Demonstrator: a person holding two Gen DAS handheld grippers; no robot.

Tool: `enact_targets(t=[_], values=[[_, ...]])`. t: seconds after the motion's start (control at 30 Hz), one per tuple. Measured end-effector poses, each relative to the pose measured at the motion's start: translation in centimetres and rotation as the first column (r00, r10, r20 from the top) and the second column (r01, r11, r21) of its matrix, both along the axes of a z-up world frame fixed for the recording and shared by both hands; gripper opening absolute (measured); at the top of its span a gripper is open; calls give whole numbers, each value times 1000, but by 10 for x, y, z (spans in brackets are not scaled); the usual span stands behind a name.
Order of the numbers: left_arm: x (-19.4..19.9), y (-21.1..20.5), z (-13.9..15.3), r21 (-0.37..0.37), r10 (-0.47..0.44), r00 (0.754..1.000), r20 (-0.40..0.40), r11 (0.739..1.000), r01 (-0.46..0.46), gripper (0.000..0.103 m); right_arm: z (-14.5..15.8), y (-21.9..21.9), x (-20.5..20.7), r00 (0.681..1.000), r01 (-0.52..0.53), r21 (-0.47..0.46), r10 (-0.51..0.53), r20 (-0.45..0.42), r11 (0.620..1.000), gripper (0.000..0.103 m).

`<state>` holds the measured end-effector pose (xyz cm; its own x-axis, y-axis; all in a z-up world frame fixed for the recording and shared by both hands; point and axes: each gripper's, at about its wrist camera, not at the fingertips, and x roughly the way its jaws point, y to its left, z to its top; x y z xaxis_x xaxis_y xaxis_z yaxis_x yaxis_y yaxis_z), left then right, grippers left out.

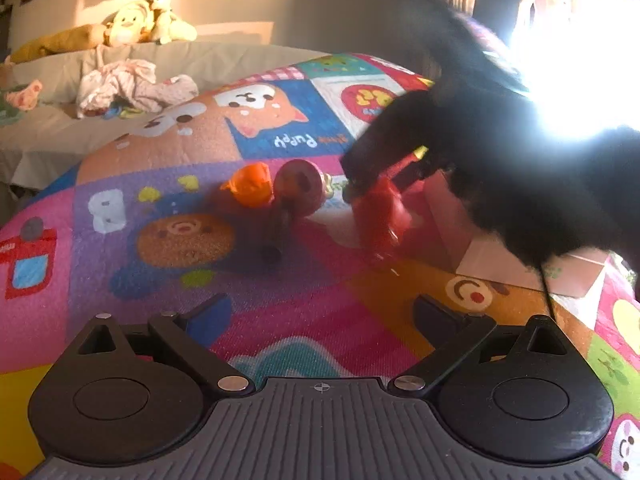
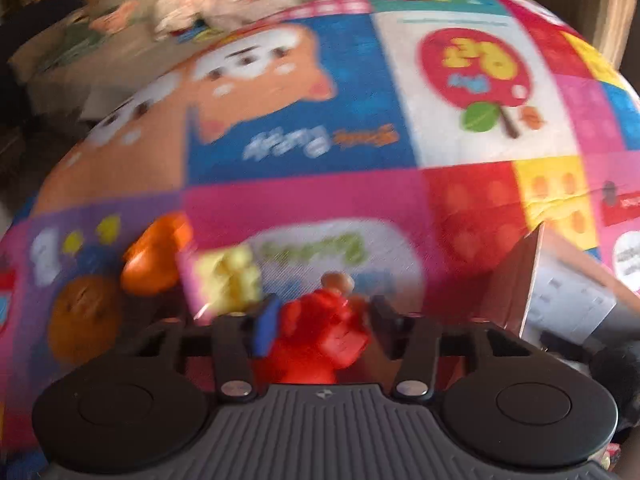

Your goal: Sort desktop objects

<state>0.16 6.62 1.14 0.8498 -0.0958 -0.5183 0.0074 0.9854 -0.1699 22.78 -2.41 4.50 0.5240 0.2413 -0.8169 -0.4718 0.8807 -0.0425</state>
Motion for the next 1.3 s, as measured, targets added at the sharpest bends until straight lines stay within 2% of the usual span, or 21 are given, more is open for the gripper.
enact_targets(t=[0.17,0.3,0.37,0.47,0.53,0.57,0.6,0.63,0.67,0.77,0.83,0.87,0.9,0.97,1.03,1.1,1.23,1.3], values=[[-2,1,0,-7,-5,1000,5,1000,5,100,1,-15,-69,983,-182,-43,183,13,982,46],[0,4,-1,-25,-4,1000,-13,1000,3,100,9,-42,-113,970,-241,-39,242,14,970,44],[2,4,-2,-28,2,1000,-25,1000,-3,100,14,-57,-134,962,-262,-58,266,57,963,45],[7,6,-2,-27,17,998,-55,999,-18,100,23,-80,-162,952,-228,-108,245,182,968,52],[15,9,-2,-31,25,997,-72,999,-28,100,31,-102,-171,962,-187,-38,191,193,982,61],[20,9,0,-9,37,997,-67,999,-38,100,36,-115,-175,970,-158,14,153,191,987,66],[27,8,2,36,55,997,-55,998,-53,95,39,-128,-179,973,-129,51,117,198,990,70],[34,7,5,75,64,997,-47,995,-60,86,40,-140,-185,975,-96,77,78,210,992,72],[44,6,6,104,64,997,-48,993,-58,82,41,-150,-190,975,-66,93,44,220,993,77],[76,5,3,136,69,993,-92,989,-56,73,37,-182,-203,974,34,151,-67,216,988,80],[93,2,-2,167,71,990,-120,985,-50,56,31,-200,-208,970,100,182,-137,200,978,81],[99,0,-3,187,76,990,-120,981,-53,56,28,-209,-209,966,137,194,-175,192,971,83],[102,-3,-4,213,78,991,-110,976,-53,52,25,-220,-210,957,185,210,-225,183,960,83],[105,-7,-3,239,70,992,-107,970,-43,37,19,-241,-211,937,267,244,-310,161,932,87],[102,-11,-1,260,66,992,-107,965,-36,23,13,-263,-212,903,358,283,-407,137,890,90],[95,-15,0,281,48,993,-108,959,-16,21,6,-284,-212,858,446,297,-498,127,844,95],[64,-29,6,246,-54,989,-138,965,87,21,-10,-319,-211,774,572,330,-627,87,751,95],[42,-39,8,210,-123,980,-158,965,155,21,-17,-332,-213,748,605,355,-661,54,713,95]])
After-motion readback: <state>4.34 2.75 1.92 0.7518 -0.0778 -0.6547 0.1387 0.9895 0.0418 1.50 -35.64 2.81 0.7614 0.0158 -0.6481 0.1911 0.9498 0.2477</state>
